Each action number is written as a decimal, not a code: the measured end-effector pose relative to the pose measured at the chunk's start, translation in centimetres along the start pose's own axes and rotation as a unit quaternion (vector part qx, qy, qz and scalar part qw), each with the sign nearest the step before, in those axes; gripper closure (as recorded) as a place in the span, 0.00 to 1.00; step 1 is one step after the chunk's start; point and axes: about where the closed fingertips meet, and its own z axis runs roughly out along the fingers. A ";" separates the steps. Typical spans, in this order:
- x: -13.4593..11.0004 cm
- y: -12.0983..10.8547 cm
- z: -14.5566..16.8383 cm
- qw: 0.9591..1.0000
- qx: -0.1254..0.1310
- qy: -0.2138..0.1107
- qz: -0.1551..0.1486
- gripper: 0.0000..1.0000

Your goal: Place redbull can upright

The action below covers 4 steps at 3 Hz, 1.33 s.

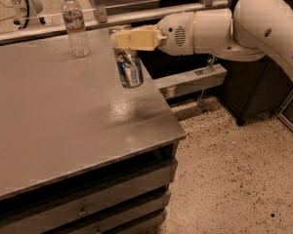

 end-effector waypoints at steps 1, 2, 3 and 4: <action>0.4 0.9 0.1 0.993 -0.051 0.024 -0.105 1.00; 1.5 1.1 0.0 0.981 -0.083 0.034 -0.173 1.00; 3.2 0.7 -0.1 0.973 -0.107 0.009 -0.203 1.00; 4.3 0.2 -0.1 0.968 -0.128 -0.043 -0.212 1.00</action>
Offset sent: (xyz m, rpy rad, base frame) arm -0.0202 -0.0065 -0.0259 -0.1245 -0.4559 0.3405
